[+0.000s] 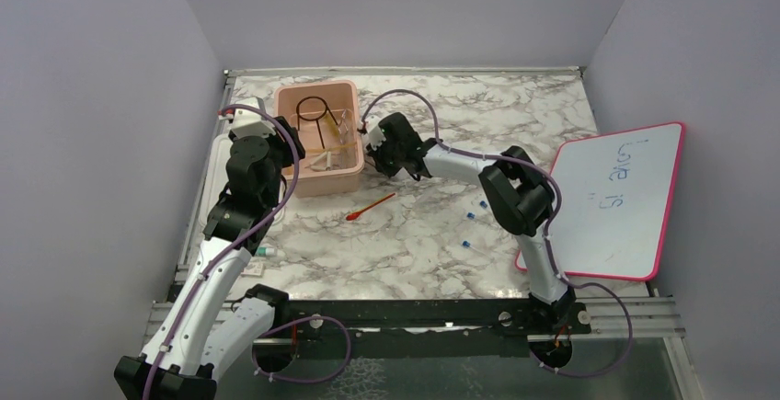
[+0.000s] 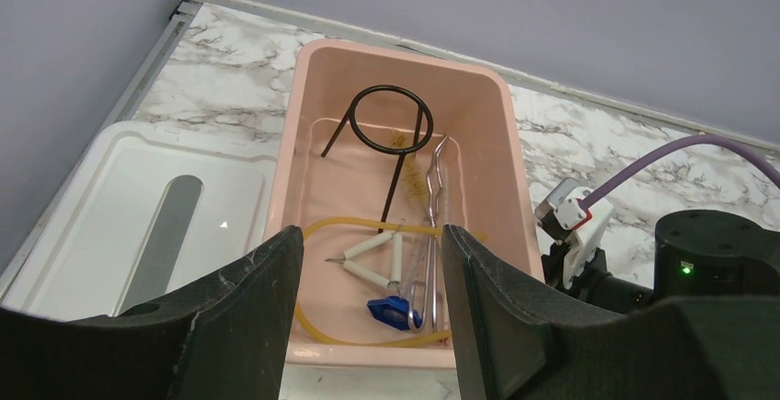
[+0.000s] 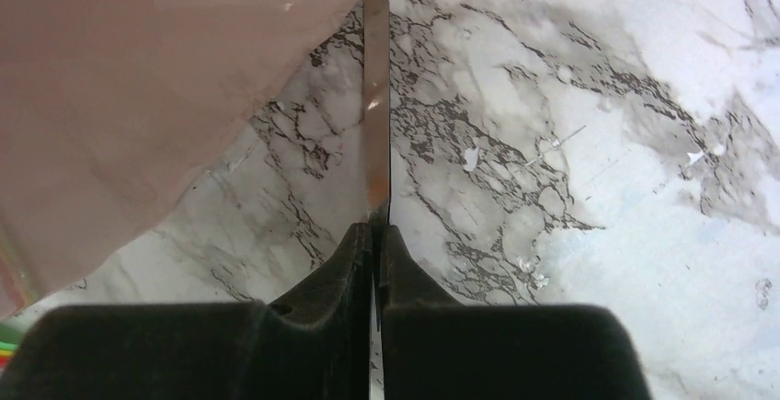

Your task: Organize the chemistry lab equipment

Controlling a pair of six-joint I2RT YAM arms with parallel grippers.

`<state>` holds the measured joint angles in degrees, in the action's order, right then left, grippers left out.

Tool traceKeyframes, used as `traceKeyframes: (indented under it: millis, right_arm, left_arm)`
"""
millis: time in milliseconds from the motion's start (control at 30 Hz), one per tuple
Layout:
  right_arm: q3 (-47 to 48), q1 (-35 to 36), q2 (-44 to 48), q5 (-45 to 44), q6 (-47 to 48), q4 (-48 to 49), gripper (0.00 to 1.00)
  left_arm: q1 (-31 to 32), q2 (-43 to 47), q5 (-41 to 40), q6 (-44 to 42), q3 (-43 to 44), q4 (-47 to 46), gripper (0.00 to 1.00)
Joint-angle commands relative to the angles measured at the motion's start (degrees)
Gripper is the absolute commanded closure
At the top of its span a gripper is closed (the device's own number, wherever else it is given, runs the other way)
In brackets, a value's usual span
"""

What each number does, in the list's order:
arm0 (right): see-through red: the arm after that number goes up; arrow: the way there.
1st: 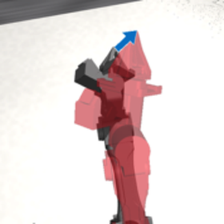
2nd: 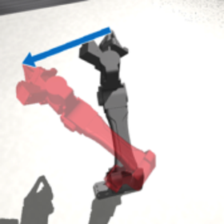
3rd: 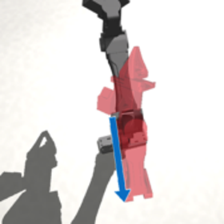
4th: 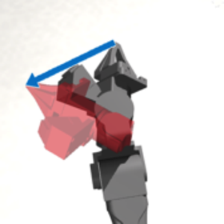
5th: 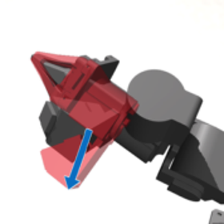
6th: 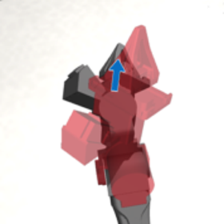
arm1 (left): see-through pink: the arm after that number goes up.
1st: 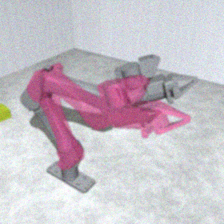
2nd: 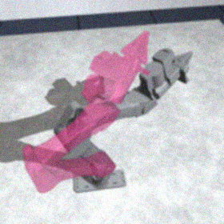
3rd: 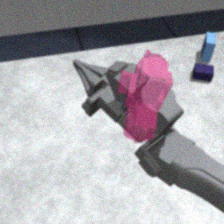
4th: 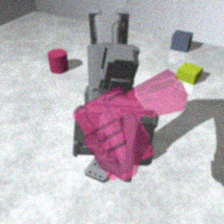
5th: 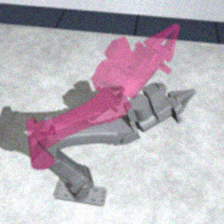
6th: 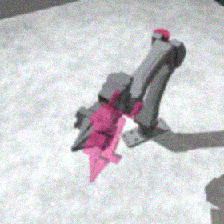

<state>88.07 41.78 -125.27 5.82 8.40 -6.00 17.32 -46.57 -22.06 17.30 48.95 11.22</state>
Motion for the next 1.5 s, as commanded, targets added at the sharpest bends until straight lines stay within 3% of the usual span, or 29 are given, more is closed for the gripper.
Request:
traceKeyframes:
  millis: [0,367,600,733,867,1067,1333,1467]
  right_arm:
    - [-0.55,-0.12,1.42,-4.76,-1.37,0.32,0.95]
    - [-10.44,-0.12,18.53,-11.57,-8.19,5.14,0.96]
    - [-9.83,-0.12,26.85,-11.11,-14.15,5.18,0.96]
    - [-5.6,0.2,28.09,-7.79,-19.54,1.88,0.96]
    - [-2.24,3.03,27.56,-8.97,-26.44,0.18,0.96]
    - [0.24,7.64,25.3,-17.82,-37.68,0.75,0.96]
    - [13.73,12.78,12.08,-36.0,-44.36,-10.59,0.94]
    - [18.89,13.4,6.83,-39.74,-45.83,-14.39,0.94]
  left_arm:
    - [-0.27,0.06,0.88,-0.43,-0.32,-1.65,0.4]
    - [-0.27,0.27,1.34,-0.25,-0.35,-1.64,0.4]
    - [-0.26,0.78,0.23,0.1,-0.12,-1.16,0.4]
    - [-0.27,1.62,-5.88,1.91,0.44,1.13,0.4]
    - [-0.25,3.34,-9.96,2.91,0.04,1.69,0.4]
    - [-0.27,4.41,-9.71,2.86,-0.61,0.82,0.4]
    - [-0.26,4.46,-10.26,2.7,-0.52,0.82,0.39]
    - [-0.26,4.25,-10.37,2.59,-0.52,0.82,0.39]
